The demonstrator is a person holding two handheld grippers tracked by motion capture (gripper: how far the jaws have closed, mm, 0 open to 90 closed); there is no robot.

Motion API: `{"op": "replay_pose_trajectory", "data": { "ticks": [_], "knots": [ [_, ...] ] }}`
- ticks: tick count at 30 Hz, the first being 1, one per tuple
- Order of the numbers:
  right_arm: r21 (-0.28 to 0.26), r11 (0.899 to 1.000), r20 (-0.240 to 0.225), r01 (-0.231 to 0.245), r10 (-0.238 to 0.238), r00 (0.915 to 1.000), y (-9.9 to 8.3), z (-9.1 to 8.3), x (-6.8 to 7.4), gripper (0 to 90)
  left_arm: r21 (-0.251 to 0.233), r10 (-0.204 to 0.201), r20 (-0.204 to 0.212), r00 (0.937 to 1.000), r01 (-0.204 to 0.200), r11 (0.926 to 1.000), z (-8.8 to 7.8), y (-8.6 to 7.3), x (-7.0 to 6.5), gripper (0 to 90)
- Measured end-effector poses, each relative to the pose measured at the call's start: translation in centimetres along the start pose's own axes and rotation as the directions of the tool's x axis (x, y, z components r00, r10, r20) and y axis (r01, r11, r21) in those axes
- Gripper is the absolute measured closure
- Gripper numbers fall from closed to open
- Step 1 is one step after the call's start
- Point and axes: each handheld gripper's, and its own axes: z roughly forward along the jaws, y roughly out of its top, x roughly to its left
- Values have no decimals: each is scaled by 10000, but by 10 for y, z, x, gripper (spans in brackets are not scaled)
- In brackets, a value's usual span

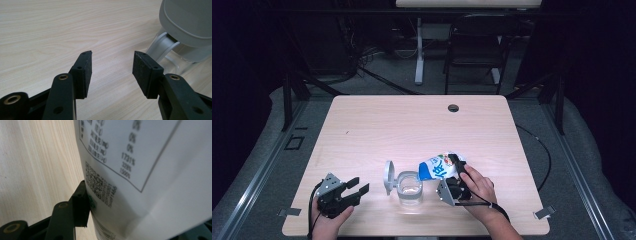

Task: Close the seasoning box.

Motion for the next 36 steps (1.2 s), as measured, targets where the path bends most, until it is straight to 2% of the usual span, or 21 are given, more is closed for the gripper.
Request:
{"op": "replay_pose_trajectory", "data": {
  "ticks": [2, 8, 9, 16, 18, 20, 27, 36],
  "knots": [
    [-86, 9996, 90, 276, -275, 9996, 1, 1, 1, 463, -5, -2, 0, 10000, 2, 10000, 0, 0, 0, 505],
    [-187, 9990, 178, 406, -403, 9990, 2, 3, 1, 464, -28, 9, -6, 10000, -9, 10000, -1, 0, 0, 505],
    [8, 9980, 257, 628, -628, 9977, 2, 2, 0, 464, -31, 1, -7, 10000, -1, 10000, -1, 0, 0, 505],
    [129, 9946, 431, 1031, -1035, 9937, 3, 3, 0, 464, -34, 49, -25, 10000, -49, 10000, -2, 1, 1, 505],
    [285, 9914, 435, 1274, -1285, 9908, 4, 3, 0, 464, -27, 54, -18, 10000, -54, 10000, -3, 1, 1, 505],
    [163, 9920, 454, 1254, -1261, 9910, 4, 4, 2, 464, -28, 47, -14, 10000, -47, 10000, -2, 1, 1, 505],
    [-42, 9870, 557, 1609, -1604, 9855, 4, 7, 4, 465, -71, -15, -64, 10000, 15, 10000, -3, 0, 2, 505],
    [47, 9854, 521, 1703, -1703, 9840, 3, 9, 4, 465, -83, 41, -52, 10000, -41, 10000, -3, 1, 2, 505]
  ]
}}
